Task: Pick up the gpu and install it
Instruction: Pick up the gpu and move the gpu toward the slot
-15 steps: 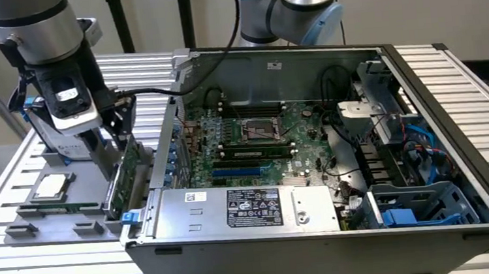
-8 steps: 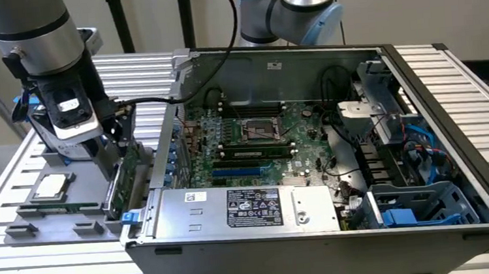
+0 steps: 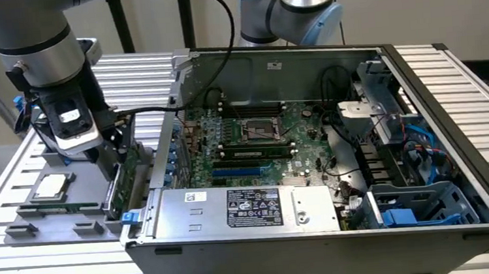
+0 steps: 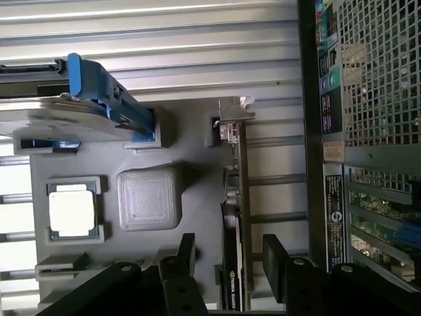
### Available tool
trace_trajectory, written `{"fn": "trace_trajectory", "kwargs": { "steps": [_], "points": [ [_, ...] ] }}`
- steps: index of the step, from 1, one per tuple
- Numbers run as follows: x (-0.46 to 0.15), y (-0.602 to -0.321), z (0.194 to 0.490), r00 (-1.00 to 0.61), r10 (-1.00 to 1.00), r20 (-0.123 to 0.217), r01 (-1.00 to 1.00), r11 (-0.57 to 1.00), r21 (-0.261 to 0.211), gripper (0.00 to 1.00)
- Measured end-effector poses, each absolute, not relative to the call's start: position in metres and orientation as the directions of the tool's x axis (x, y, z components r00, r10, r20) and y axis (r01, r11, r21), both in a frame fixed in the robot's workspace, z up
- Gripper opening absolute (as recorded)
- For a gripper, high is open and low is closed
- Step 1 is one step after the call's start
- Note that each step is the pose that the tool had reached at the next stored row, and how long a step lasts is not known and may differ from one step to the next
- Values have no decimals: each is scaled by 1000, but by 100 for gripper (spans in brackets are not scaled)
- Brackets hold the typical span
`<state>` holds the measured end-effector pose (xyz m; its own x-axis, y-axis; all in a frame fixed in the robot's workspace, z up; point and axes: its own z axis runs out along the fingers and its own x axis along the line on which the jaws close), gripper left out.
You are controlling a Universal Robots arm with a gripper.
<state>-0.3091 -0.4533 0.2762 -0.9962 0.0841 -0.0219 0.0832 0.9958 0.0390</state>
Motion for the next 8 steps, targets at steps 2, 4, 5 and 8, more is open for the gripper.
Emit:
{"fn": "trace_trajectory", "kwargs": {
  "steps": [2,4,5,8],
  "points": [
    [-309,-454,272,-996,85,-26,84,996,39,100],
    [-309,-454,269,-996,86,-28,85,996,39,100],
    [-310,-454,267,-996,86,-28,85,996,40,100],
    [-310,-454,262,-996,87,-29,86,996,40,100]
  ]
}}
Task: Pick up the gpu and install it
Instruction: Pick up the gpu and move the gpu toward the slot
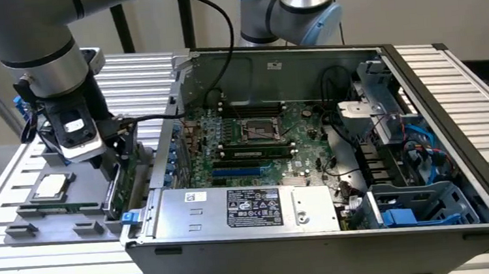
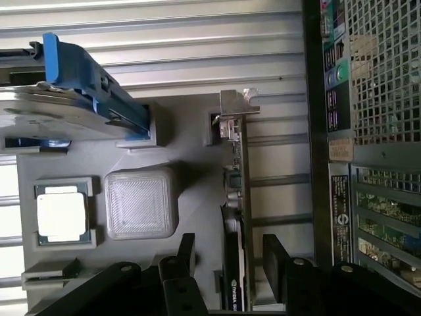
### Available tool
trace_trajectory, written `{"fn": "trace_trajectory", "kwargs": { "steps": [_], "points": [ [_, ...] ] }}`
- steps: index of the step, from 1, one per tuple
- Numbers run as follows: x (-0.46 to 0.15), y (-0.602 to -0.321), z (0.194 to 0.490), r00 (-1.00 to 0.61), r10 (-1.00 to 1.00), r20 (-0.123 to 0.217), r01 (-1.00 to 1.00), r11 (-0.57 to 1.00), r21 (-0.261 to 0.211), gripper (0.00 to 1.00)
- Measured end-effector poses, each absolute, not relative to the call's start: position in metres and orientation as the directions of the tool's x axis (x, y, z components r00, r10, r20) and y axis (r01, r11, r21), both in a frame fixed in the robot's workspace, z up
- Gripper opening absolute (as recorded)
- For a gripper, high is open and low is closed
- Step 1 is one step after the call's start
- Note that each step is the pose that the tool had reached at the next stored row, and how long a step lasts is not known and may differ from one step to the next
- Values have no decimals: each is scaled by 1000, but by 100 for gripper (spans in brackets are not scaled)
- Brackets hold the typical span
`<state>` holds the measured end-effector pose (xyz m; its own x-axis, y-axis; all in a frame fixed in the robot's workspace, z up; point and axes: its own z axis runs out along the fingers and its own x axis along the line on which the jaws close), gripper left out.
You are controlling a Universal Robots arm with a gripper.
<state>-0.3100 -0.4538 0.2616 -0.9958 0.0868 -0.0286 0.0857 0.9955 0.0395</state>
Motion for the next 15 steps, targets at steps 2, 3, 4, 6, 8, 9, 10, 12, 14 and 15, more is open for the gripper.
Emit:
{"fn": "trace_trajectory", "kwargs": {
  "steps": [2,3,4,6,8,9,10,12,14,15],
  "points": [
    [-310,-454,258,-996,87,-29,86,996,40,100],
    [-310,-454,256,-996,87,-29,86,995,40,100],
    [-310,-454,254,-996,87,-29,86,995,40,100],
    [-310,-454,251,-996,87,-29,86,995,40,100],
    [-310,-454,247,-996,87,-29,86,995,40,100],
    [-310,-454,245,-996,87,-29,86,995,40,100],
    [-310,-454,243,-996,87,-29,86,995,40,100],
    [-309,-454,240,-996,88,-29,86,995,40,100],
    [-308,-454,239,-996,88,-29,86,995,40,100],
    [-308,-454,239,-996,87,-29,86,995,40,100]
  ]
}}
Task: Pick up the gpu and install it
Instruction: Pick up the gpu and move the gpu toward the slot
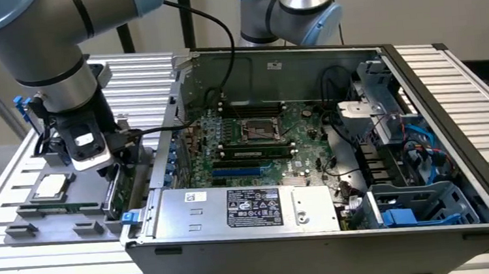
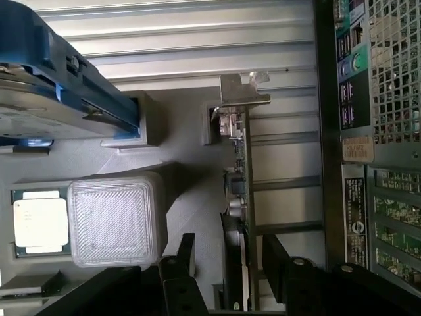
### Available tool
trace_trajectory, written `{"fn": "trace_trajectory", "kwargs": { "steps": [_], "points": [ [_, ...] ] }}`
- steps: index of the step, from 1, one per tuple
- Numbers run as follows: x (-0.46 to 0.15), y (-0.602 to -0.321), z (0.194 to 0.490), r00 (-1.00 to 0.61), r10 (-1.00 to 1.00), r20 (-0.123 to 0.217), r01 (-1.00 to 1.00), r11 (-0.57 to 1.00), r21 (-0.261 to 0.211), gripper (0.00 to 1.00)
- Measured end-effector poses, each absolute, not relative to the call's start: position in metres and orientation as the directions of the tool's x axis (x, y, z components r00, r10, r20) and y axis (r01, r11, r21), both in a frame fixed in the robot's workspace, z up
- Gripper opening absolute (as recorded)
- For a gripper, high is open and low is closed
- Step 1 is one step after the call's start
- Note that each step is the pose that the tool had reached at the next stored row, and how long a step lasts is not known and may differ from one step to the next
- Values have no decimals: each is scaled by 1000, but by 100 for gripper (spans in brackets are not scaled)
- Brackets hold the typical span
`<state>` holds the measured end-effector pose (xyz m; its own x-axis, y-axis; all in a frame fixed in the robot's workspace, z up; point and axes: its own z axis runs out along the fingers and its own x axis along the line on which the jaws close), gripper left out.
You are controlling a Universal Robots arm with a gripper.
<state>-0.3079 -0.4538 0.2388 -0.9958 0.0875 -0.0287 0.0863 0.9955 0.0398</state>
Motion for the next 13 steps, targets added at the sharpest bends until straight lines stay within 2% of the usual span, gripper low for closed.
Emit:
{"fn": "trace_trajectory", "kwargs": {
  "steps": [13],
  "points": [
    [-307,-455,239,-996,89,-30,87,995,40,100]
  ]
}}
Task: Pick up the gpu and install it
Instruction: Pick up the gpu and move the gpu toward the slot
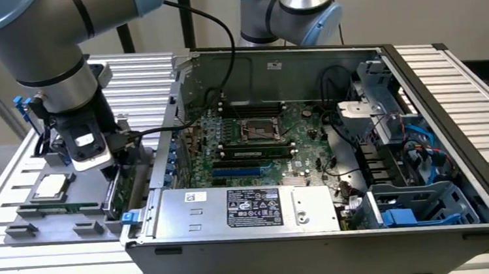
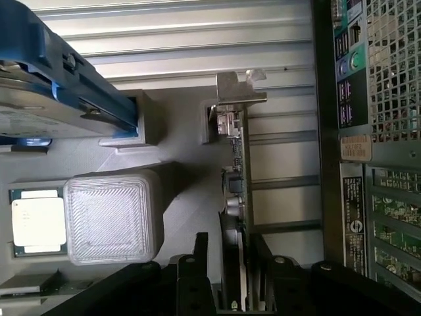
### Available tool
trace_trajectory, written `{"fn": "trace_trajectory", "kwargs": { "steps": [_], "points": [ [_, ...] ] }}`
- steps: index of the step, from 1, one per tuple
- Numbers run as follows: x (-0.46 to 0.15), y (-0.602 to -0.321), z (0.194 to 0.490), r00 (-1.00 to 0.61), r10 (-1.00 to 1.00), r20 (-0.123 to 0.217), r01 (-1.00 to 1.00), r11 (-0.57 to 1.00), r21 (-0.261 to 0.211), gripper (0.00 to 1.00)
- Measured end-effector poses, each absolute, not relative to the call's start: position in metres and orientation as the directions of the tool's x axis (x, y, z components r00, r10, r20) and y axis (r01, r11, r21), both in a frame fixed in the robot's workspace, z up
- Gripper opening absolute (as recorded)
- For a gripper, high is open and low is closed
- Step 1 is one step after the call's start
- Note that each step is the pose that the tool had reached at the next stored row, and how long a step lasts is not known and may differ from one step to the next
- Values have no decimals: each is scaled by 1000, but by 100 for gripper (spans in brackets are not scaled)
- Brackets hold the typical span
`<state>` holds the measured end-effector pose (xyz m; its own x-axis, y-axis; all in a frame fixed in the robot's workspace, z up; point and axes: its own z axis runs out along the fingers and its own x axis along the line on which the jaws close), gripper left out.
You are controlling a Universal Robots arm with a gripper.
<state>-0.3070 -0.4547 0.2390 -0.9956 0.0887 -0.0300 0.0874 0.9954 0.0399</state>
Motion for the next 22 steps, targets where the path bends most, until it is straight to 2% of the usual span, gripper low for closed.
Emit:
{"fn": "trace_trajectory", "kwargs": {
  "steps": [7,8,22],
  "points": [
    [-306,-455,239,-996,89,-33,87,995,40,100],
    [-306,-455,239,-996,89,-33,87,995,40,0],
    [-306,-455,239,-998,49,-33,48,998,40,0]
  ]
}}
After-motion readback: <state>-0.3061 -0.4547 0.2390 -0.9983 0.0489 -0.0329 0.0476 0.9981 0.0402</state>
